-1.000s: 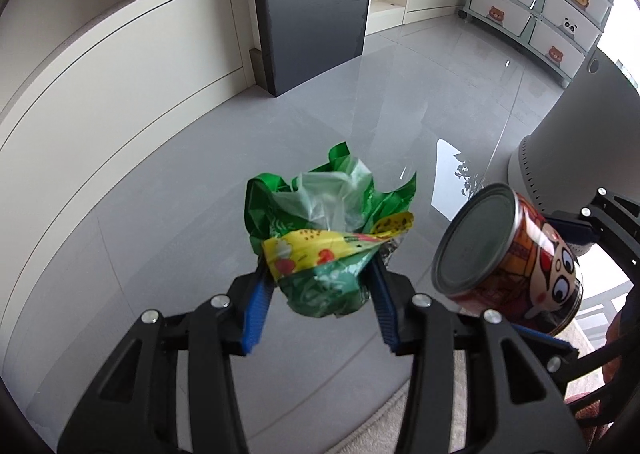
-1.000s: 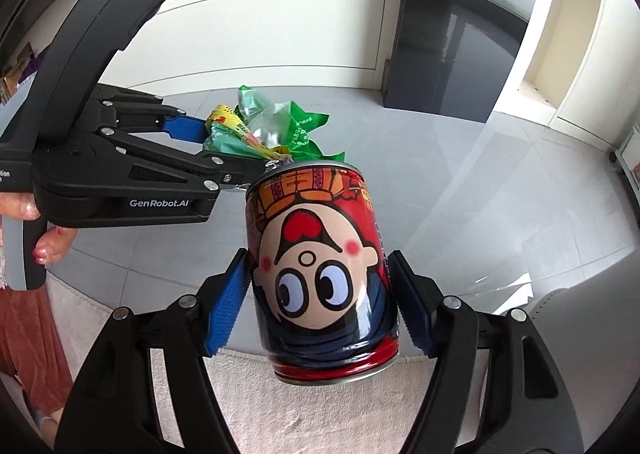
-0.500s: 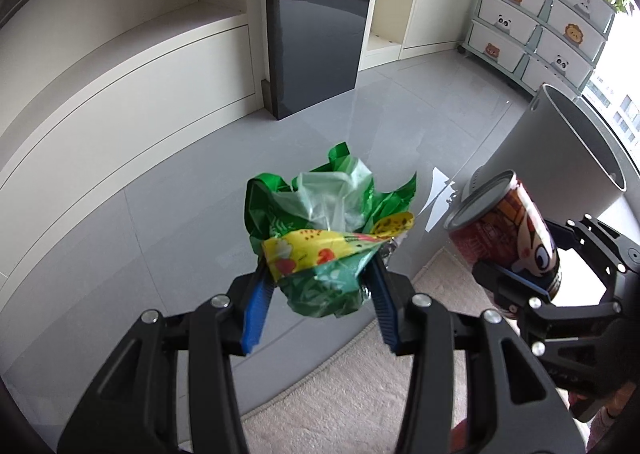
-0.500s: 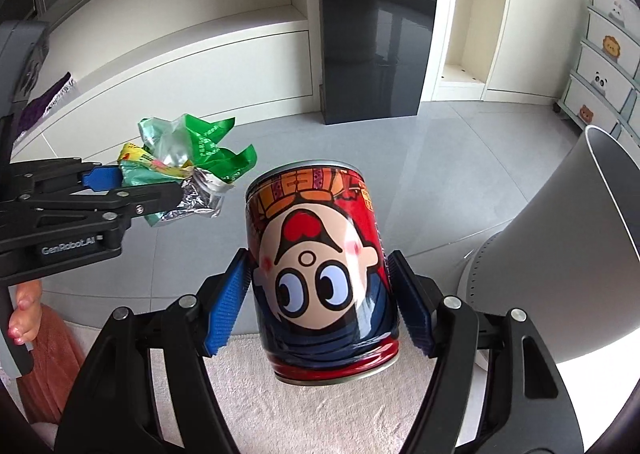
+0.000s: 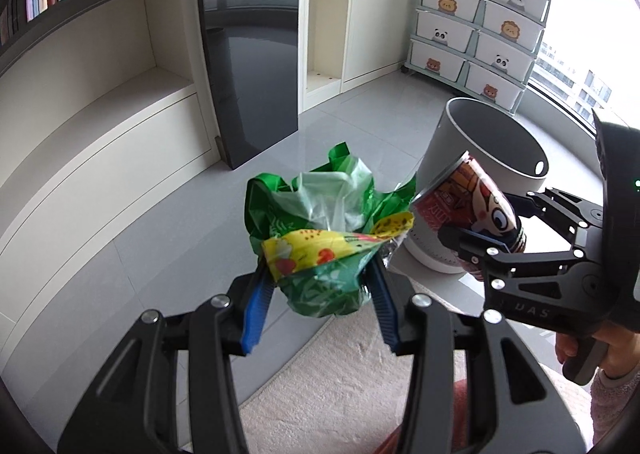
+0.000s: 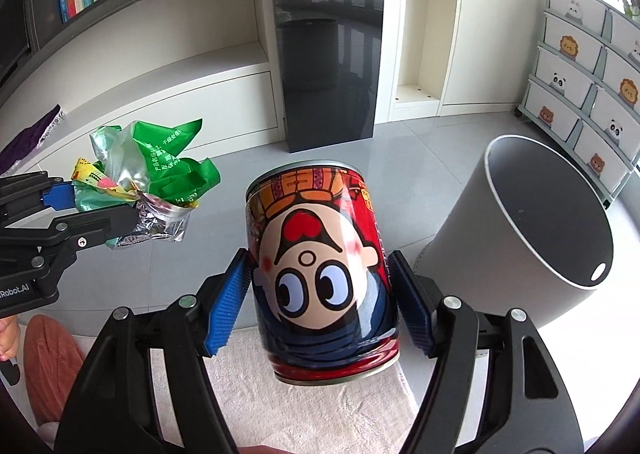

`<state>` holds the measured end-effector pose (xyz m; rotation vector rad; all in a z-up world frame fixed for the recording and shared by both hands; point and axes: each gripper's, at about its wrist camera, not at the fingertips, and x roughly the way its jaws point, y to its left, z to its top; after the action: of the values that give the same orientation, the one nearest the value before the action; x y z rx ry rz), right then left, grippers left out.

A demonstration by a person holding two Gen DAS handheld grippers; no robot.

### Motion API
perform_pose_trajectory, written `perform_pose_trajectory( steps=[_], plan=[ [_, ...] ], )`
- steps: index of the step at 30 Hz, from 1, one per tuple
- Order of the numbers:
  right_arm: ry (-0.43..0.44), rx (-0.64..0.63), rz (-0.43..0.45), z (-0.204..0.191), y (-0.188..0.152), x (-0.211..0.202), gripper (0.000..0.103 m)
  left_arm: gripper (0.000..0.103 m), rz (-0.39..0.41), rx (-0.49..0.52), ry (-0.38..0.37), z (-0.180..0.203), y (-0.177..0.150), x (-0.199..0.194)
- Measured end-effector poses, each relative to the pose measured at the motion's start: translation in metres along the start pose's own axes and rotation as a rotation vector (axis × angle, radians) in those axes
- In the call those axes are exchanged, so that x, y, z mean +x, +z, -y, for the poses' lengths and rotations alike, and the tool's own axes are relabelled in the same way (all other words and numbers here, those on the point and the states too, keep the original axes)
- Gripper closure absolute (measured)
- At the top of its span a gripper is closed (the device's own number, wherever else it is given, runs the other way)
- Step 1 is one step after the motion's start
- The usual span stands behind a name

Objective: Collect trash
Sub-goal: 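Lift the snack bag and can and carry both over the grey bin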

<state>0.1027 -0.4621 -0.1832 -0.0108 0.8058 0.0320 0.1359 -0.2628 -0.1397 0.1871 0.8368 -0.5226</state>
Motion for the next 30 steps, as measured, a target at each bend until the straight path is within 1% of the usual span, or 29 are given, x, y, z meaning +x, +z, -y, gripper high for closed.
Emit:
perform_pose_trajectory(
  steps=[5, 16, 20, 22, 30],
  plan=[
    [-0.048, 0.031, 0.021, 0.032, 0.001, -0.029, 0.036, 0.057, 0.025, 0.047, -0.053, 0.037, 0.015, -0.009],
    [-0.173, 0.103, 0.053, 0.113, -0.006, -0.091, 0.036, 0.057, 0.060, 0.180, -0.140, 0.120, 0.048, -0.009],
    [-0.209, 0.130, 0.055, 0.138, -0.012, -0.106, 0.036, 0.057, 0.067, 0.226, -0.174, 0.149, 0.059, -0.006],
    [-0.226, 0.143, 0.056, 0.149, -0.018, -0.115, 0.036, 0.057, 0.069, 0.255, -0.178, 0.162, 0.063, -0.006],
    [-0.276, 0.187, 0.057, 0.187, -0.028, -0.132, 0.036, 0.057, 0.068, 0.331, -0.208, 0.199, 0.080, 0.008]
  ],
)
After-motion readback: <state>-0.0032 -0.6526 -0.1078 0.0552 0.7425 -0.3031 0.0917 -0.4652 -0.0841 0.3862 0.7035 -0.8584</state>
